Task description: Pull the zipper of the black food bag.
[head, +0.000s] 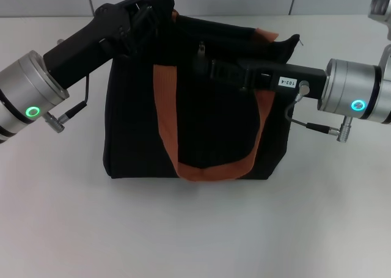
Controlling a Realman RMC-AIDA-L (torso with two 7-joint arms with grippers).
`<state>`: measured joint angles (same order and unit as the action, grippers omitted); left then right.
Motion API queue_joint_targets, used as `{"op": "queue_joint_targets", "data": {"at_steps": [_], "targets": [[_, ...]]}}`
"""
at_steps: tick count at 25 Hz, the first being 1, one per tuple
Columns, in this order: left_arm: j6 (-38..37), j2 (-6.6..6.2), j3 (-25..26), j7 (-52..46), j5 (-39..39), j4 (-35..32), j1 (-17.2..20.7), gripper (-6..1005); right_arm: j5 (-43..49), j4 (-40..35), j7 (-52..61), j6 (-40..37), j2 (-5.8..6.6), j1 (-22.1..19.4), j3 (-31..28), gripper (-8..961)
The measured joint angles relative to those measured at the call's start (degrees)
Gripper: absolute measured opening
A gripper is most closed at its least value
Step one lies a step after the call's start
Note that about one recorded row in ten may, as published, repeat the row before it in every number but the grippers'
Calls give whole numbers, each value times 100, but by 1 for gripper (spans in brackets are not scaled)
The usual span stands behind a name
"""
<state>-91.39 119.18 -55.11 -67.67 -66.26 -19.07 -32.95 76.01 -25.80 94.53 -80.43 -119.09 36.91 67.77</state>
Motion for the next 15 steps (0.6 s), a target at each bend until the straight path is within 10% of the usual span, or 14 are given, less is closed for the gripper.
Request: {"op": "queue_joint_targets", "data": {"at_steps": [15], "targets": [[-6, 0, 0, 0, 9, -5, 0, 31, 11, -32, 266, -24, 37, -49, -41, 1]]}}
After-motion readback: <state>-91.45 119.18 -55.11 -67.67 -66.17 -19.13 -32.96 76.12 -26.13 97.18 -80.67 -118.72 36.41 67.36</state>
